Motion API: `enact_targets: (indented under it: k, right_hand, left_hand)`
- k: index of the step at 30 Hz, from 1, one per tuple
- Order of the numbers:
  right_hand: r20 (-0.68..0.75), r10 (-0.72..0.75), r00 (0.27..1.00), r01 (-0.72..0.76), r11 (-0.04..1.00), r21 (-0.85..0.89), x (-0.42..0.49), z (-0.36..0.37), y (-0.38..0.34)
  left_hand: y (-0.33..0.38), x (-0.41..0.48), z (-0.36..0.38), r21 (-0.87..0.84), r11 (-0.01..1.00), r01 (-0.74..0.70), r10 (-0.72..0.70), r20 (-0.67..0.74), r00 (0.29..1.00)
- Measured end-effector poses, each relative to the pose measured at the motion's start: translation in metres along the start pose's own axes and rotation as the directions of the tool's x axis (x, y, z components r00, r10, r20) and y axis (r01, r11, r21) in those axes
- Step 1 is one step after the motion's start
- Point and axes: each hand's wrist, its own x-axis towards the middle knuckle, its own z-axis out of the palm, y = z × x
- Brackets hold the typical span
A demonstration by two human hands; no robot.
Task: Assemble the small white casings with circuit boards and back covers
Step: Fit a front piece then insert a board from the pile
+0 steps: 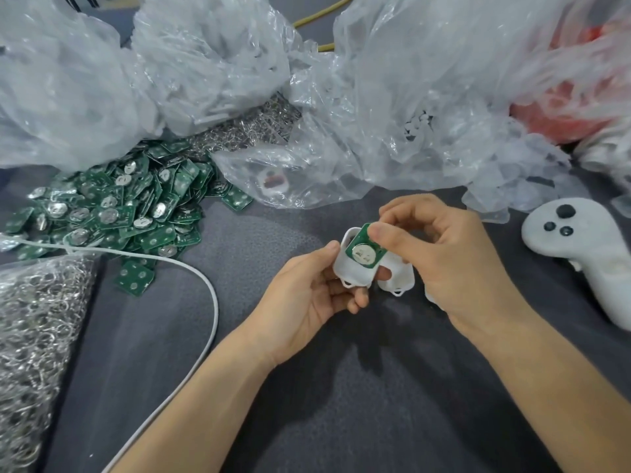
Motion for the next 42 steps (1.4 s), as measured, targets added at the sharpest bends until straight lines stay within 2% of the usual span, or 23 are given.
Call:
enact_targets:
  k: [3,5,19,26,35,42]
  right_hand:
    - [0.037,0.075,0.997,-0.078,0.993,0.090,0.001,-0.001,0.002]
    - [0.055,0.092,0.994,-0.097,0.991,0.092,0.001,0.000,0.004]
    - [0.025,0.076,0.997,-0.077,0.994,0.073,0.001,0.003,0.008]
    - [-0.002,0.022,1.000,-0.022,0.998,0.066,0.001,0.006,0.011]
    - [-0.020,-0.129,0.991,0.124,0.978,-0.170,-0.001,0.007,0.014]
    - [-0.107,-0.235,0.966,0.212,0.959,-0.189,-0.007,0.018,0.017]
  left_hand:
    - [0.000,0.000,-0.001,0.014,1.000,-0.001,0.001,0.009,1.000]
    - [-0.001,0.000,-0.001,0.025,1.000,-0.004,0.004,0.015,1.000]
    - [0.000,-0.001,0.000,0.019,1.000,-0.008,0.008,0.021,1.000]
    - [0.000,-0.001,0.001,0.034,0.999,-0.012,0.011,0.027,1.000]
    - [0.002,-0.002,0.002,0.037,0.999,-0.006,0.005,0.019,1.000]
    - [0.000,-0.004,-0.001,0.120,0.991,-0.060,0.056,0.032,0.998]
